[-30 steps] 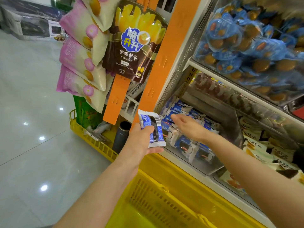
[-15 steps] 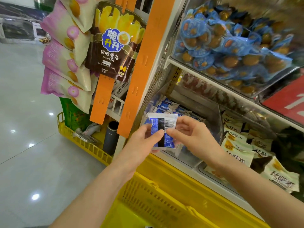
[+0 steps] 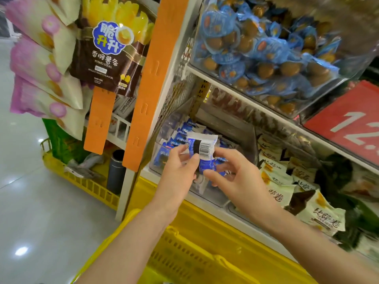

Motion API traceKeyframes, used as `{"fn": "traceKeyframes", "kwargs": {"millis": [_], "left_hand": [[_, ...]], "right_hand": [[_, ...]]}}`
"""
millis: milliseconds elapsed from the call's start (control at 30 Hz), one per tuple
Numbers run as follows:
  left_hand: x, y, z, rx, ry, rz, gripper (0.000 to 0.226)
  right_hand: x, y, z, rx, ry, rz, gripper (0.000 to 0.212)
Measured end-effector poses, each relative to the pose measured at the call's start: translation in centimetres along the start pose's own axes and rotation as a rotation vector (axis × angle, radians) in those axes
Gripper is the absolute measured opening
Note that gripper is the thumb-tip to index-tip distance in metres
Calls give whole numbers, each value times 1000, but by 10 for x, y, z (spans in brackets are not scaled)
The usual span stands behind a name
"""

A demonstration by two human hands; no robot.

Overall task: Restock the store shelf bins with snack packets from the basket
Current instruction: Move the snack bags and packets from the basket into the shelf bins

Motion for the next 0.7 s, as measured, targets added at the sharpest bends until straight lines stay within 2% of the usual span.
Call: {"fn": "traceKeyframes", "kwargs": {"millis": [67, 133, 233, 333, 400, 500, 567, 633, 700], "left_hand": [[4, 1, 6, -56, 59, -29, 19], [17, 5, 10, -108, 120, 36, 18], [27, 8, 14, -141, 138, 112, 35], [25, 5, 17, -124, 56, 89, 32], [26, 3, 19, -128, 36, 87, 25], [31, 5, 21, -144, 50, 121, 19], [36, 7, 24, -133, -20, 170, 21], [42, 10, 27, -110, -101, 222, 20], [44, 14, 29, -100, -115, 241, 19]], "right_hand": [[-9, 4, 0, -82, 136, -100, 45], [-12, 8, 0, -109, 135, -134, 49], [-5, 12, 1, -117, 75, -44, 45], [-3, 19, -2, -141, 107, 38, 38], [-16, 18, -14, -83, 93, -25, 39], [-34, 14, -39, 115, -13, -98, 41], [-40, 11, -50, 203, -77, -96, 54], [-45, 9, -52, 209, -31, -88, 69], [-47, 9, -62, 274, -10, -68, 76]]}}
Point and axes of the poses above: each hand's wrist, its own y-axis away from the middle knuckle, its own x-axis out of the palm, z = x × y, the point moved 10 cm from there along -y, towards the middle knuckle, and after that the axes turned 10 degrees about -z, right-handed, at the moved point
